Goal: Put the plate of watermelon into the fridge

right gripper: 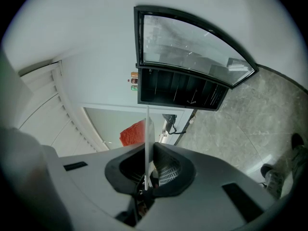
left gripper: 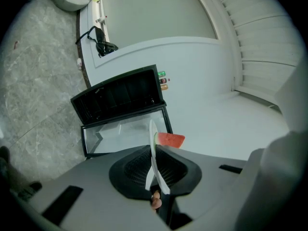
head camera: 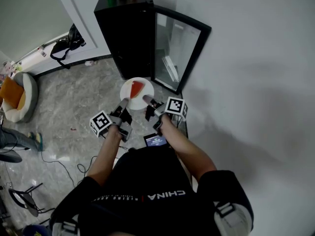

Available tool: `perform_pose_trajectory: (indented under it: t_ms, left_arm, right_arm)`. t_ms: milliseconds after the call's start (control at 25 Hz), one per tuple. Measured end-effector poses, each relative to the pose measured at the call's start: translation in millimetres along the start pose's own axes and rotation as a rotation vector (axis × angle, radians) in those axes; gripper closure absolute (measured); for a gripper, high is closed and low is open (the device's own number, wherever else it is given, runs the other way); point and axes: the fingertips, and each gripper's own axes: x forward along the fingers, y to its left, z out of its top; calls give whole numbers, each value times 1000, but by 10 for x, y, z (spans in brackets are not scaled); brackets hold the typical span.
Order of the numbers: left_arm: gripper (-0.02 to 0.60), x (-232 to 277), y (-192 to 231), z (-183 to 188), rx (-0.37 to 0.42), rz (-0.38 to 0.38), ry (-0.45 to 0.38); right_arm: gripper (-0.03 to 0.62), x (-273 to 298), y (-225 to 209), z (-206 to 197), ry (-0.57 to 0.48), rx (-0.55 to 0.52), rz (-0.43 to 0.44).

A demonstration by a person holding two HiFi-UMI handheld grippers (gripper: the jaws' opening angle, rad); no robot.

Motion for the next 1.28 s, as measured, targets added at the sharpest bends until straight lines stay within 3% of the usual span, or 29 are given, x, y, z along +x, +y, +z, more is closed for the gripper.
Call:
perform_pose_trajectory:
  t_ms: [680, 1280]
  left_arm:
    - [548, -7, 98, 1, -4, 12, -24]
    - [548, 87, 19, -64, 18, -65, 82]
  right_arm:
    - [566, 73, -115, -9, 47, 30, -20]
    - [566, -74, -57, 42, -57, -11, -18]
